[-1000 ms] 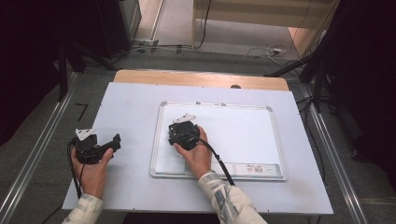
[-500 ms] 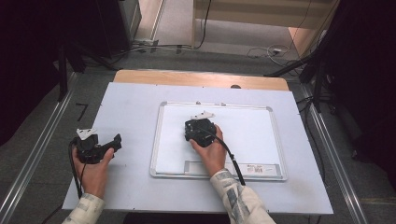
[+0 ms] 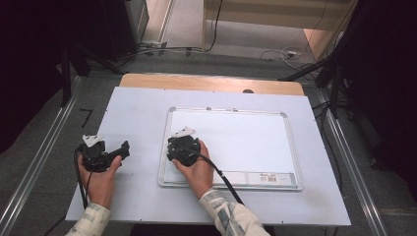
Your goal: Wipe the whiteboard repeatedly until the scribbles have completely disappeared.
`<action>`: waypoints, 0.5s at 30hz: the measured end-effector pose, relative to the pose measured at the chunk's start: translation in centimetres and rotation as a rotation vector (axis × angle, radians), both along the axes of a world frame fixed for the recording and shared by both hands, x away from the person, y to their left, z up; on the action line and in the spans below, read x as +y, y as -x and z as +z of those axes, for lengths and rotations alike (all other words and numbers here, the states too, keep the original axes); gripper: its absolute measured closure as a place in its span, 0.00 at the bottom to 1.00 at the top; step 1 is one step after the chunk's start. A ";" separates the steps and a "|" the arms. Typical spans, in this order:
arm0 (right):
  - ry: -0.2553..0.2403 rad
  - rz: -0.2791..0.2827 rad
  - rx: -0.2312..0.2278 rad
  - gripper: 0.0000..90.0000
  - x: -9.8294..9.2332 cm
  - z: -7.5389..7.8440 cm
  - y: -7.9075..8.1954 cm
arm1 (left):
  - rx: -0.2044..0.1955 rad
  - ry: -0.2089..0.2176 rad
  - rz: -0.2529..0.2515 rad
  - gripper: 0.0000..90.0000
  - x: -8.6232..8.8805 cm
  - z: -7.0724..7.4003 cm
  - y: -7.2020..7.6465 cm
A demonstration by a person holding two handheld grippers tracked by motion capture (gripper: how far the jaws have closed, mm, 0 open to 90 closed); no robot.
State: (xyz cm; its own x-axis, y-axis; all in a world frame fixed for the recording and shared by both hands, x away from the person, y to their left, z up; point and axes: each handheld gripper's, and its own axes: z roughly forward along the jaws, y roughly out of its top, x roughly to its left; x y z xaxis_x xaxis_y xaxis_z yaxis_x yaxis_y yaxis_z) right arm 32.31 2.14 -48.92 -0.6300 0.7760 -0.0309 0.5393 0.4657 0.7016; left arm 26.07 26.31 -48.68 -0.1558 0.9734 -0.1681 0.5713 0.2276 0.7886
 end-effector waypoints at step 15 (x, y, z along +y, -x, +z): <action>-0.007 0.002 0.001 0.40 -0.4 0.0 -1.1 | -0.002 0.004 0.005 0.17 0.3 0.1 0.3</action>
